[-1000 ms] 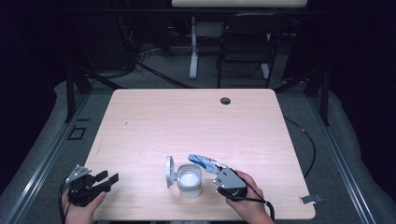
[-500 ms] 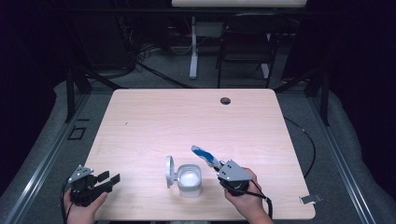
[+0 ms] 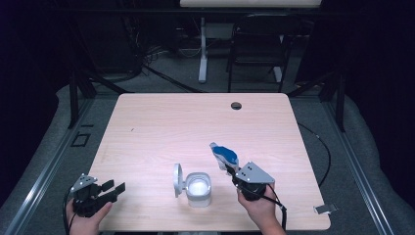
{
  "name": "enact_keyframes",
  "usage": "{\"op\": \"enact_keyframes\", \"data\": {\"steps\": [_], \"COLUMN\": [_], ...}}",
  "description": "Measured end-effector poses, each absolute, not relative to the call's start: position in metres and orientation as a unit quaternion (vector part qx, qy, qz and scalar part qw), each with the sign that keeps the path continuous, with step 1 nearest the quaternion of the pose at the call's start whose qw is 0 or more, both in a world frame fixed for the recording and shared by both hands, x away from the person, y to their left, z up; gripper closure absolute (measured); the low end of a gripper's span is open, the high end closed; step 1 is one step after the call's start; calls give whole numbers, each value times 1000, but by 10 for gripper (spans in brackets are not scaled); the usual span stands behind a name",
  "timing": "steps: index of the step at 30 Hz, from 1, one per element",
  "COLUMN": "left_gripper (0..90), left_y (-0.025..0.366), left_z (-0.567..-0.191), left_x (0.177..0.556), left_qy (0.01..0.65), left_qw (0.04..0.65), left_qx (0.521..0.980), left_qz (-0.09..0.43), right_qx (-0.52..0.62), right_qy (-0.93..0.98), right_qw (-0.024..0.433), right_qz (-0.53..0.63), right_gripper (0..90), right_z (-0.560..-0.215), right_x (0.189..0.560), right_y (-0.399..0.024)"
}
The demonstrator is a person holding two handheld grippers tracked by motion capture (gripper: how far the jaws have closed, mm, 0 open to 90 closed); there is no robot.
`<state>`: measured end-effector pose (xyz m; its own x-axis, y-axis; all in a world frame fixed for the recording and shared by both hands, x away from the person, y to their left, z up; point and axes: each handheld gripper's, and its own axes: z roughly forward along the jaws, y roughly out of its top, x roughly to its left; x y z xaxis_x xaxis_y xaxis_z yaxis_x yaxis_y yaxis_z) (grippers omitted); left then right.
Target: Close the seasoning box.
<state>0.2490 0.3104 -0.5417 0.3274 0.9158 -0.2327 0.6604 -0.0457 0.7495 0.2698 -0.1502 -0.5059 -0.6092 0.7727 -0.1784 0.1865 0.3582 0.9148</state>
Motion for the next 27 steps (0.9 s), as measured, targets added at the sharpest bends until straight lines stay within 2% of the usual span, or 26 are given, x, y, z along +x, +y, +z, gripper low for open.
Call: {"op": "enact_keyframes", "data": {"steps": [10, 27], "left_gripper": [480, 480], "left_y": [311, 311], "left_z": [-542, -541], "left_x": [249, 248], "left_qy": [560, 559], "left_qw": [411, 410], "left_qx": [701, 701], "left_qz": [163, 166], "right_qx": [343, 395], "right_qy": [743, 723], "right_qw": [293, 309], "right_qz": [495, 475], "right_gripper": [900, 900], "right_z": [-508, -515], "right_x": [272, 276], "right_y": [-162, -199]}}
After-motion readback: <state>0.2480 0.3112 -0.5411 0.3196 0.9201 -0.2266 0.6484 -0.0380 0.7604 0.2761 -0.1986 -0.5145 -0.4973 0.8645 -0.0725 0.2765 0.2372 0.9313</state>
